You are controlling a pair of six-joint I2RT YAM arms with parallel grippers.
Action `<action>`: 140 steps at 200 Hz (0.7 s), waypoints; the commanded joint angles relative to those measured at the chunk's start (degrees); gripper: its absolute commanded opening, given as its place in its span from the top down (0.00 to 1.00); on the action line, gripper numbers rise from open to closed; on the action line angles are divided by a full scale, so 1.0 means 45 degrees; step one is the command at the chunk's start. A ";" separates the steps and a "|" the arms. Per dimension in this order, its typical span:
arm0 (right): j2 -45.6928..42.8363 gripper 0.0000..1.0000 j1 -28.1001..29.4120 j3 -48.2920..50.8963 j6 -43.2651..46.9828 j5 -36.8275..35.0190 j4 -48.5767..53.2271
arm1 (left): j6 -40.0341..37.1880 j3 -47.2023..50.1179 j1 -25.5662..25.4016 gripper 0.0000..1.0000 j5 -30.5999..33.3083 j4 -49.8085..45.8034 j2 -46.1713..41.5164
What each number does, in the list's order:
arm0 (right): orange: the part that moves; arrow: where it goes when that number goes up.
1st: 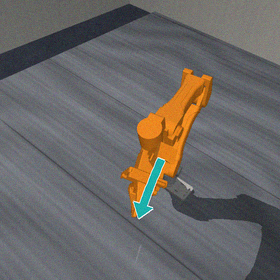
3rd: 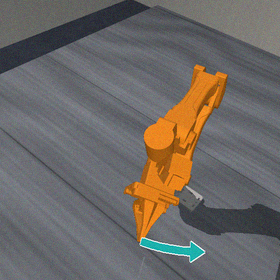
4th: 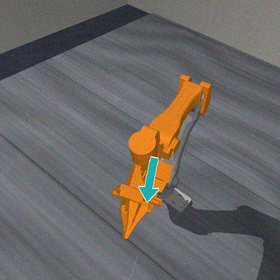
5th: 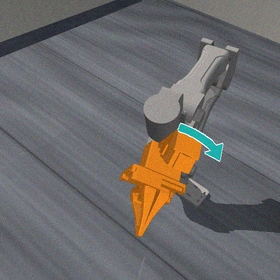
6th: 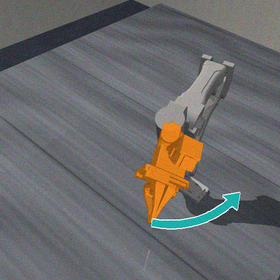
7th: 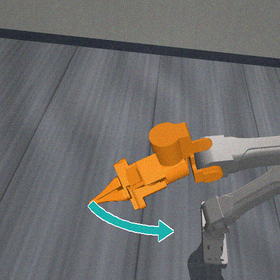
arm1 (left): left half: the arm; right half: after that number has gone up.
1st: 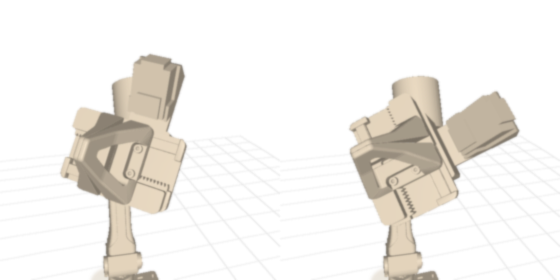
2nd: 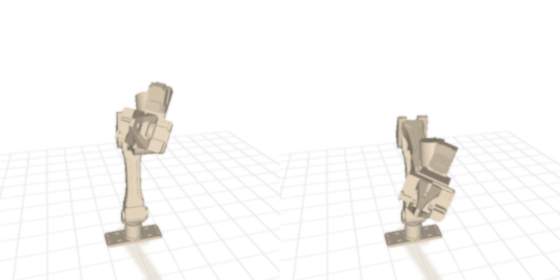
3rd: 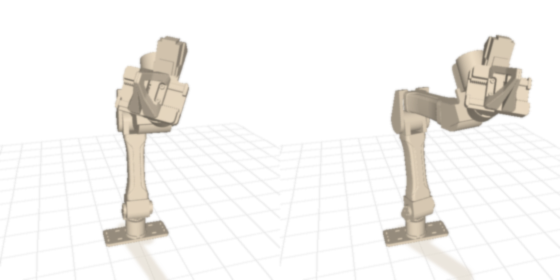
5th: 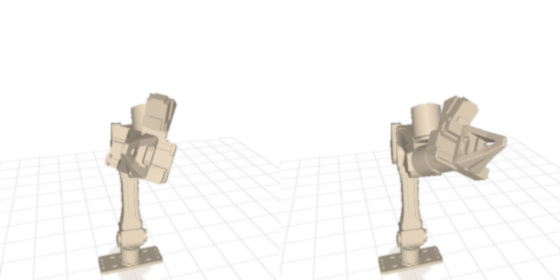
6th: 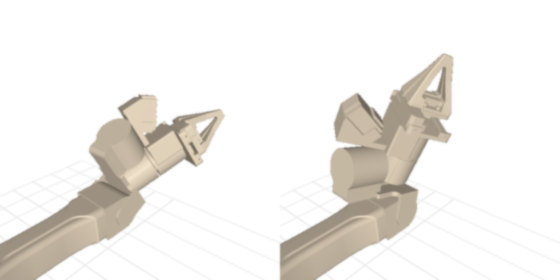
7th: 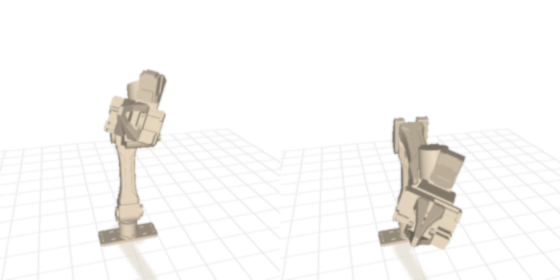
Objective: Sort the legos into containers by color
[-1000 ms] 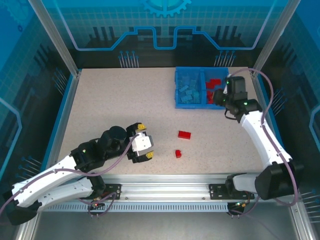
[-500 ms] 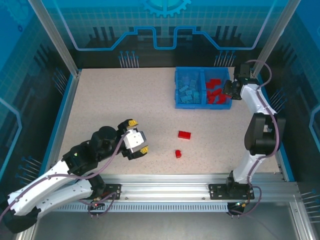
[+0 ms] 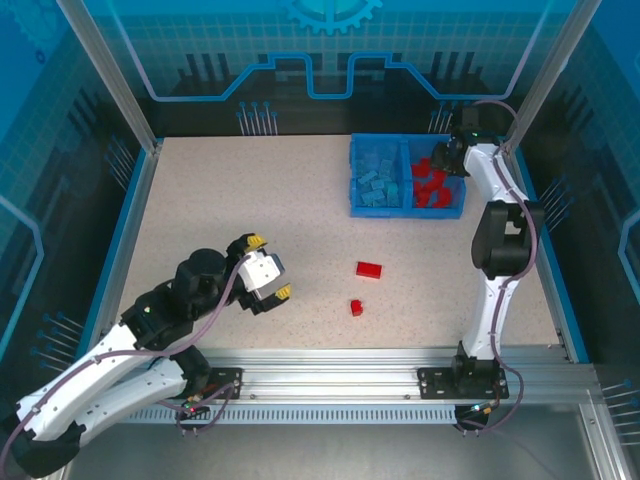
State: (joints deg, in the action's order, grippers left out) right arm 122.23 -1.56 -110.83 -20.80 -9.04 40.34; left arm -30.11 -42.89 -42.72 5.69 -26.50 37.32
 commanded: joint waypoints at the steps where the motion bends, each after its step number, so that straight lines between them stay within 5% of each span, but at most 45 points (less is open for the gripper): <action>1: -0.0245 0.47 0.0271 -0.0554 0.0148 -0.0294 0.0900 | 0.0070 0.0154 0.0169 0.01 -0.0388 0.0225 0.0131; 27: -0.1751 0.47 0.0380 0.0745 -0.0197 -0.0011 0.0691 | 0.0030 0.0233 0.0338 0.01 -0.0555 0.0200 0.0314; 68: -0.7305 0.44 0.1398 0.7728 -0.0842 0.1606 -0.1902 | -0.0218 0.0503 0.0597 0.01 -0.0886 0.0339 0.0606; 101: -1.0245 0.34 0.3979 1.1260 -0.0761 0.1978 -0.1952 | -0.0301 0.0474 0.1026 0.01 -0.1912 0.0436 0.1139; 140: -1.0411 0.10 0.7097 1.2309 0.1260 0.1720 -0.1359 | -0.0405 0.0401 0.1114 0.01 -0.2243 0.0210 0.1365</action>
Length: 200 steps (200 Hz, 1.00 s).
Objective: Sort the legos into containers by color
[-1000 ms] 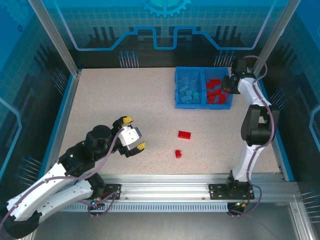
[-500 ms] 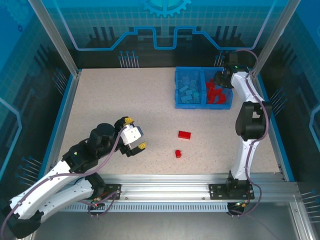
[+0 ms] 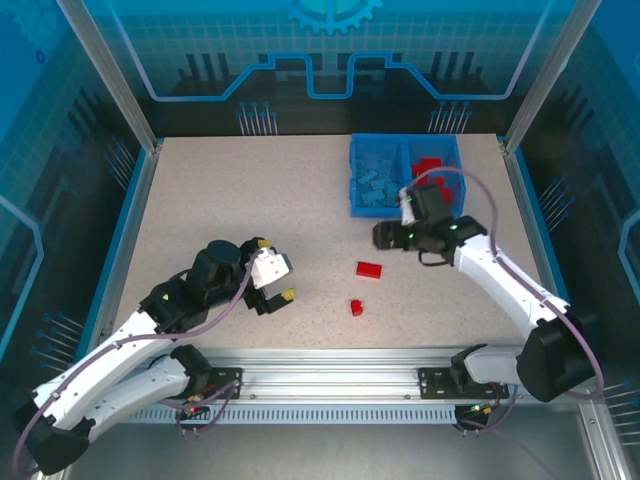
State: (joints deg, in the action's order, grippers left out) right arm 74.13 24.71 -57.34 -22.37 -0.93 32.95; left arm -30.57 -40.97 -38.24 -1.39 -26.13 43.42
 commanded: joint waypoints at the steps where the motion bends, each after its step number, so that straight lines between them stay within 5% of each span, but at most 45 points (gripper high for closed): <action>1: 0.0321 0.10 0.1312 0.0431 0.1659 -0.0143 0.0299 | -0.0310 -0.0021 0.0119 0.01 -0.0669 0.0116 0.0014; 31: 0.2040 0.01 0.2317 -0.0367 0.3140 -0.1165 0.1171 | -0.0356 -0.0035 0.0188 0.01 -0.0649 0.0104 0.0054; 73: 0.5169 0.00 0.2497 -0.1715 0.4607 -0.2684 0.1796 | -0.0526 -0.0055 0.0186 0.01 -0.0782 -0.0224 0.0151; 99: 0.6338 0.03 0.2460 -0.2117 0.4950 -0.1999 0.1647 | -0.0859 -0.0060 0.0183 0.01 -0.1672 -0.0403 0.0080; 124: 0.7337 0.17 0.2331 -0.2440 0.4725 -0.1574 0.1579 | -0.1041 -0.0060 0.0182 0.01 -0.2118 -0.0507 0.0126; 175: 0.7550 0.63 0.2244 -0.2148 0.3829 -0.1579 0.1493 | -0.1174 -0.0056 0.0198 0.01 -0.1928 -0.0580 0.0254; 200: 0.6831 0.74 0.2190 -0.1831 0.3493 -0.1557 0.1262 | -0.1178 -0.0053 0.0183 0.01 -0.1937 -0.0590 0.0273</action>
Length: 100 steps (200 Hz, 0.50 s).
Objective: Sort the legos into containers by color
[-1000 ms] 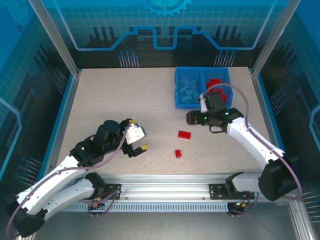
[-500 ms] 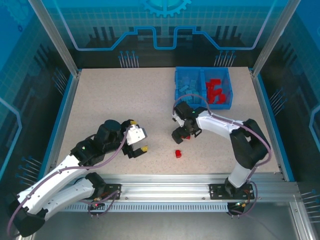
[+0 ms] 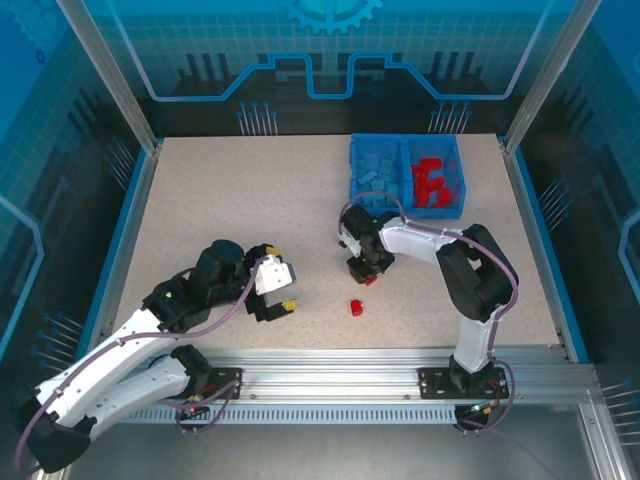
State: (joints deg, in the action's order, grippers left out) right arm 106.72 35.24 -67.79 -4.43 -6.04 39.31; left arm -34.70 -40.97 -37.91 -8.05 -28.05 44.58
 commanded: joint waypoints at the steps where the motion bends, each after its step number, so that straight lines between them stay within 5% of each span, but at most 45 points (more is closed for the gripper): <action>1: -0.0461 0.75 -0.0154 0.0502 -0.0498 -0.0417 -0.0176 | -0.0259 -0.0044 0.0127 0.01 -0.0456 -0.0167 0.0016; 52: -0.3996 0.80 -0.0906 0.0838 -0.1538 -0.0322 -0.1337 | -0.0258 -0.0071 0.0140 0.01 -0.0291 -0.0154 -0.0005; 100: -0.5941 0.80 -0.2922 0.0135 -0.2270 -0.2489 -0.2983 | -0.0287 -0.0094 0.0128 0.01 -0.0096 -0.0192 -0.0121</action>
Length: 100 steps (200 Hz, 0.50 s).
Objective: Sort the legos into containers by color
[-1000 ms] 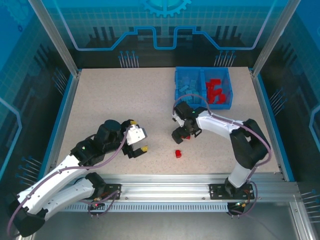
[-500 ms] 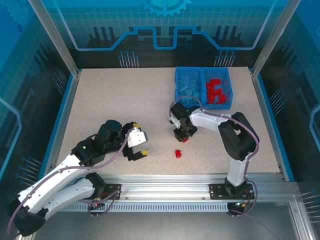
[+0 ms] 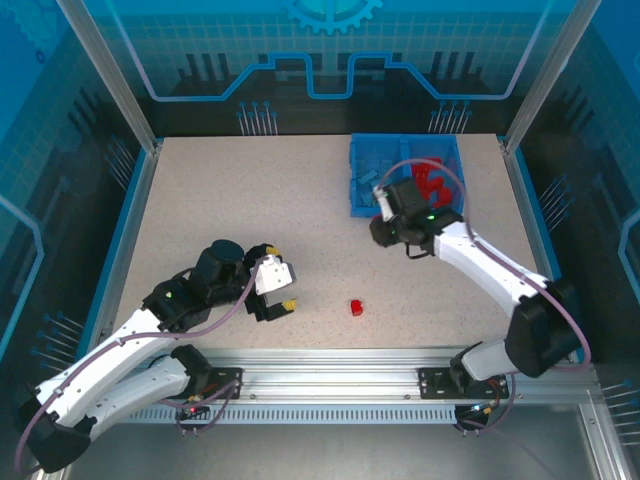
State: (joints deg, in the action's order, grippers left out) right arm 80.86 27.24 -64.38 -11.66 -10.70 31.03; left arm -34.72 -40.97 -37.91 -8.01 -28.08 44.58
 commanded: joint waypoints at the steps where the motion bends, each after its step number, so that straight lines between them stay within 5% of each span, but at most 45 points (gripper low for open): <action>1: -0.0176 0.80 -0.1207 -0.0668 -0.0676 -0.1462 -0.1167 | -0.0287 -0.0084 0.0126 0.01 -0.0100 -0.0187 -0.0121; 47: 0.4092 0.79 -0.4014 -0.4517 -0.0767 -0.2646 -0.1842 | -0.0296 0.0000 0.0140 0.01 0.0288 -0.0167 -0.0275; 100: 0.9906 0.79 -0.4967 -1.0709 -0.1067 -0.2734 -0.0136 | -0.0363 0.0248 0.0117 0.01 0.1009 0.0077 -0.0336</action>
State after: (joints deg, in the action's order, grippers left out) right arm 118.13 5.93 -103.11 -14.85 -22.72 25.45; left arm -35.09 -40.97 -37.82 -5.32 -28.03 43.81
